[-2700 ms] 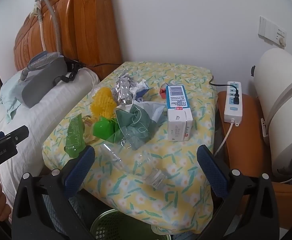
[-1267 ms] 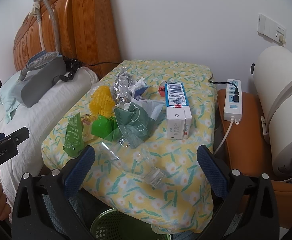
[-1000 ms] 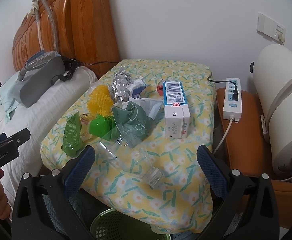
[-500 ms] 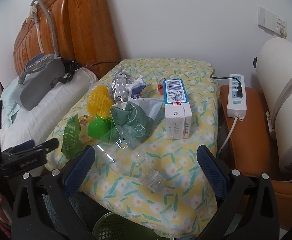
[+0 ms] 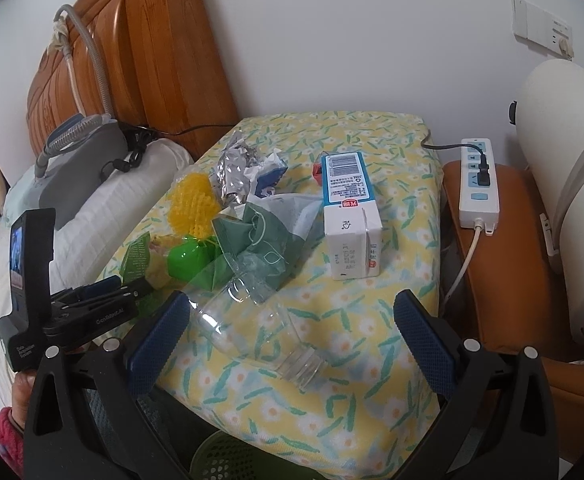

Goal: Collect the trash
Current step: 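Grasp the green chip bag with the left tool while the right tool grasps the yellow foam net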

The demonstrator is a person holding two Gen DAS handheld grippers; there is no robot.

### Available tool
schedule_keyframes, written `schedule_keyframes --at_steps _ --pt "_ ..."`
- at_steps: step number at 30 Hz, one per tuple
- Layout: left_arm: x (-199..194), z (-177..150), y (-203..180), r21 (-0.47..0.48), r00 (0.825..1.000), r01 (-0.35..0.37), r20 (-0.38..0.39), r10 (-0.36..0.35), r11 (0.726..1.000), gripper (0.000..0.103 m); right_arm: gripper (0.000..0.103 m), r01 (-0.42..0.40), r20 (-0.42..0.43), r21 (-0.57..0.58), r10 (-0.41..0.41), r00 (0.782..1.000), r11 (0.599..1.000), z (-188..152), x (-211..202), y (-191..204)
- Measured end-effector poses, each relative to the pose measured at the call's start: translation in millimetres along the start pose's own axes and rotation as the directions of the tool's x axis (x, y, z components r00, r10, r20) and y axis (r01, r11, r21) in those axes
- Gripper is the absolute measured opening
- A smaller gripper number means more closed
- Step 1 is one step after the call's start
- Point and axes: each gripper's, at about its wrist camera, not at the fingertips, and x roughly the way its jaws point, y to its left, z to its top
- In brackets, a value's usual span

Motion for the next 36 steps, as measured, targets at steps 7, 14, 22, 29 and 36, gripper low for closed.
schedule_keyframes --at_steps 7,14,22,29,36 --pt "3.3 0.5 4.2 -0.046 0.997 0.065 -0.037 -0.067 0.997 0.057 0.101 0.003 -0.010 -0.006 -0.004 1.000 1.000 0.6 2.7 3.6" --pt "-1.1 -0.9 5.9 -0.063 0.994 0.105 -0.022 -0.107 0.992 0.031 0.101 -0.013 -0.014 -0.044 0.012 1.000 0.999 5.3 6.9 13.4" --pt "-30.5 -12.4 15.7 -0.051 0.987 0.157 0.032 -0.156 0.986 0.030 0.096 -0.103 -0.016 -0.107 0.102 0.995 0.989 39.9 22.4 45.4" --pt "-49.6 -22.4 37.5 -0.076 0.984 0.165 0.078 -0.159 0.983 0.030 0.076 -0.166 -0.099 -0.190 0.149 0.984 0.968 73.2 72.4 91.4" --pt "-73.8 -37.0 52.1 -0.057 0.987 0.123 0.110 -0.116 0.991 0.030 0.054 -0.055 -0.140 -0.299 0.014 0.990 0.953 86.5 132.3 131.2"
